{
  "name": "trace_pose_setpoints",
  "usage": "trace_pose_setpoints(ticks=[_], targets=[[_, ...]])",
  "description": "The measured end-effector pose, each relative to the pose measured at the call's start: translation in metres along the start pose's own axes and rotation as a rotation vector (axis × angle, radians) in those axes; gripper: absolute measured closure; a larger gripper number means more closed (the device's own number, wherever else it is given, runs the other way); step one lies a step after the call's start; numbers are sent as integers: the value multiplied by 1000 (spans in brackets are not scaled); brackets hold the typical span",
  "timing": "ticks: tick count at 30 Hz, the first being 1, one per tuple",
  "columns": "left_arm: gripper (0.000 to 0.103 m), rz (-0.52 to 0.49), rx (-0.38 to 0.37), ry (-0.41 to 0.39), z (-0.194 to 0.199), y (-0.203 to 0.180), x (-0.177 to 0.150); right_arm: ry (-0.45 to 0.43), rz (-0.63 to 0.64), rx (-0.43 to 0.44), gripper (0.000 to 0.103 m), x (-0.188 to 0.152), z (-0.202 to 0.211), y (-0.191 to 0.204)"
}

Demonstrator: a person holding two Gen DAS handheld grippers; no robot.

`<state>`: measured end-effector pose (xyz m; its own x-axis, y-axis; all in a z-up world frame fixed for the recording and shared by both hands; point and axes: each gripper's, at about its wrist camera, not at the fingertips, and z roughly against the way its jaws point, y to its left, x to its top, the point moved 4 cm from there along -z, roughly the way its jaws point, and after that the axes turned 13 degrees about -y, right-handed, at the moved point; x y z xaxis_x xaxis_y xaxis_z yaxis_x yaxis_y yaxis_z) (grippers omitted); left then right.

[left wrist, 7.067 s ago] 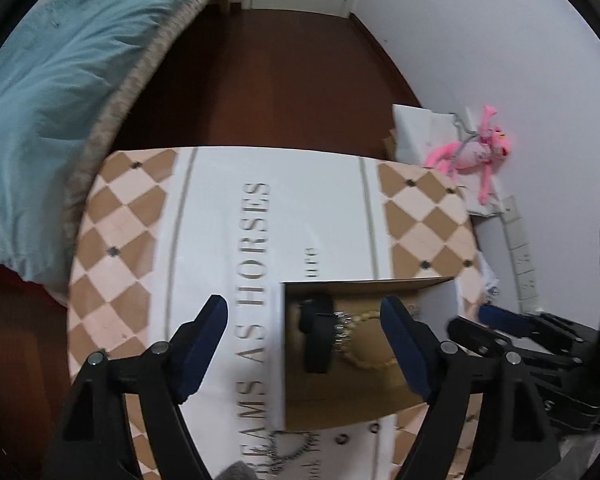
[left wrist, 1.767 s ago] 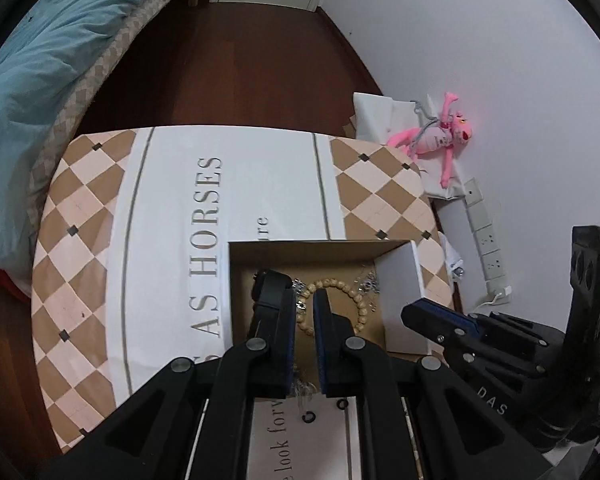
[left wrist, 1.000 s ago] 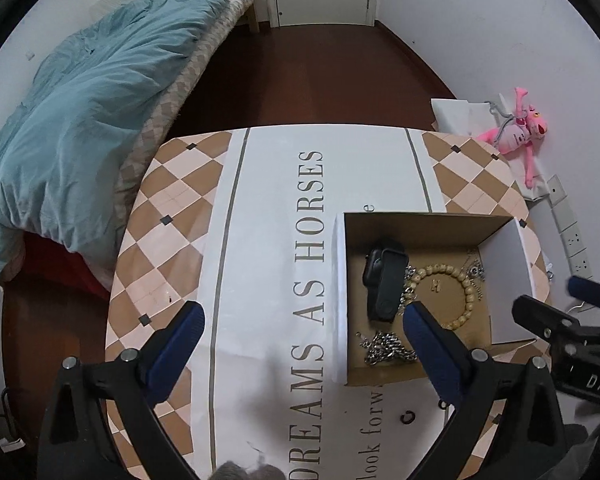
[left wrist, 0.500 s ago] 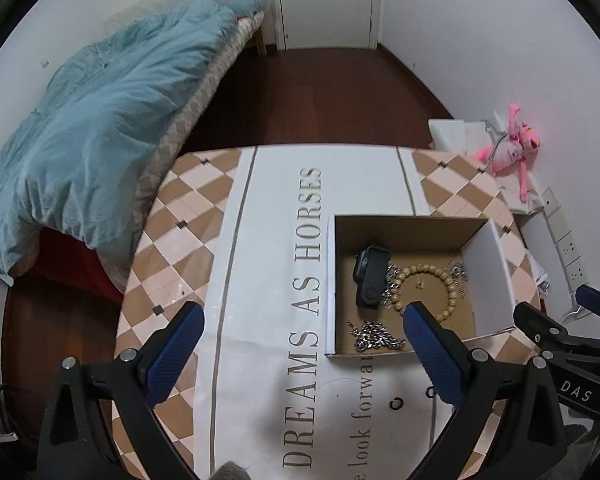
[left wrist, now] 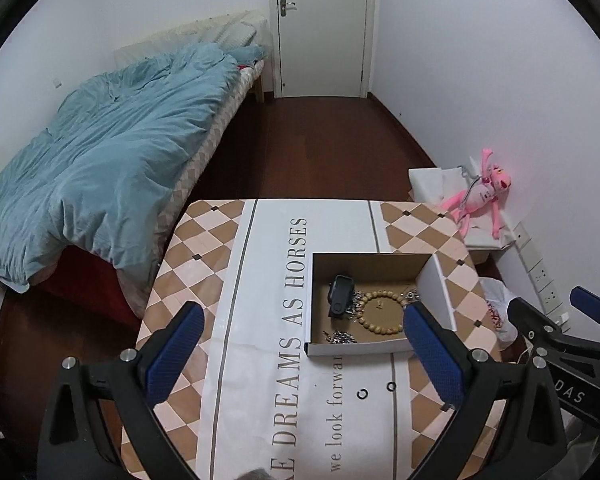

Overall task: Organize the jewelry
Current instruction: 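Move both open tools back over the two black rings on the cloth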

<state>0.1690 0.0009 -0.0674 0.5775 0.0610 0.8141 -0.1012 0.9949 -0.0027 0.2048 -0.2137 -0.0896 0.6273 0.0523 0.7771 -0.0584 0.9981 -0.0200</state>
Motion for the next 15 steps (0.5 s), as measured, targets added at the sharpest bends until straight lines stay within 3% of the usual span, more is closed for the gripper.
trace_pose_setpoints(ticks=[8, 15], targets=[[1, -5, 16, 23, 5, 0, -10, 7, -47, 37, 5, -10, 8, -2], [1, -42, 137, 159, -38, 17, -73, 138, -50, 91, 8, -73, -47, 9]])
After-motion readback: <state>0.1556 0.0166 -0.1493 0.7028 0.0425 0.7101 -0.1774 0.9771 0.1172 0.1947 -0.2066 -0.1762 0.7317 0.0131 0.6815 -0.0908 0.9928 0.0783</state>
